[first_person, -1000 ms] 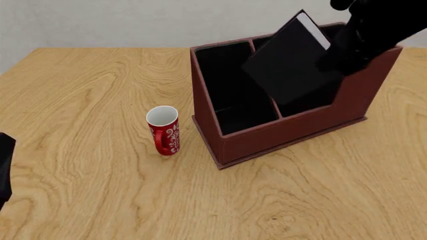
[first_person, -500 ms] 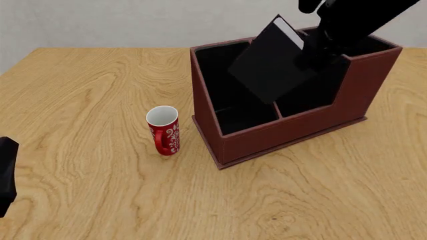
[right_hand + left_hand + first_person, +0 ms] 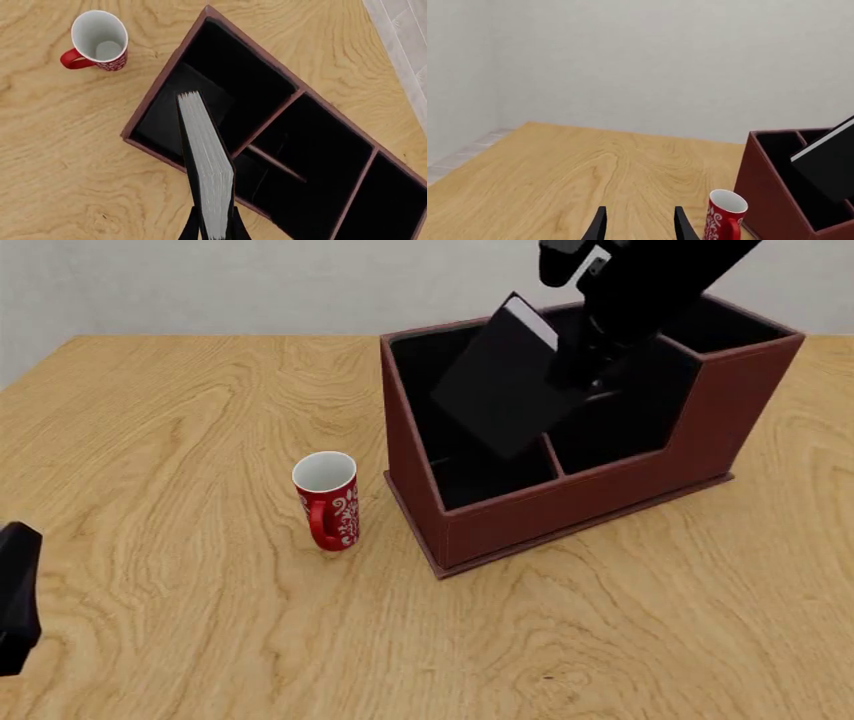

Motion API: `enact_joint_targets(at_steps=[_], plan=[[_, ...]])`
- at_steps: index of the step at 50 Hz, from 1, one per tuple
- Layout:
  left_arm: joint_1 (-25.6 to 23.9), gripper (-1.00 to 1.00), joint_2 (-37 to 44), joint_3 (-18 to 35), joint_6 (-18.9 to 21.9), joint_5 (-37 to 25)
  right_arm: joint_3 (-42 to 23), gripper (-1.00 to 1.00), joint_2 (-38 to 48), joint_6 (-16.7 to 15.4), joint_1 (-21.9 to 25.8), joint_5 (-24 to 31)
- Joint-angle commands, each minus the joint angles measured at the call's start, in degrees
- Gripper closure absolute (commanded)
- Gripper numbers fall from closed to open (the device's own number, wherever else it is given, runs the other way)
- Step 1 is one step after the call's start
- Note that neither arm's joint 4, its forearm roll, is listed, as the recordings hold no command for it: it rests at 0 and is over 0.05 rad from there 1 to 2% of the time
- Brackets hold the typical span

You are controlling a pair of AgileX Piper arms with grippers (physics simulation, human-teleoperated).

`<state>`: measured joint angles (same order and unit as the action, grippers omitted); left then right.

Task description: Pick up the book and place it in the left compartment of the caddy.

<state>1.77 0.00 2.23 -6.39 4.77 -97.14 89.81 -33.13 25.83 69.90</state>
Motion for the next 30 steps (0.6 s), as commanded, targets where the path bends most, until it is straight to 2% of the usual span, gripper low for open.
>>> enact_joint_targets(at_steps=[1,30], plan=[[0.62,-1.0,0.0,-1.2,-0.17,0.5,-2.73,1.0,3.12,1.82,0.05,0.0],[1.28,-1.0,0.0,-2.16,0.07,0.39,-4.59,1.0,7.91,3.65,1.32,0.0]])
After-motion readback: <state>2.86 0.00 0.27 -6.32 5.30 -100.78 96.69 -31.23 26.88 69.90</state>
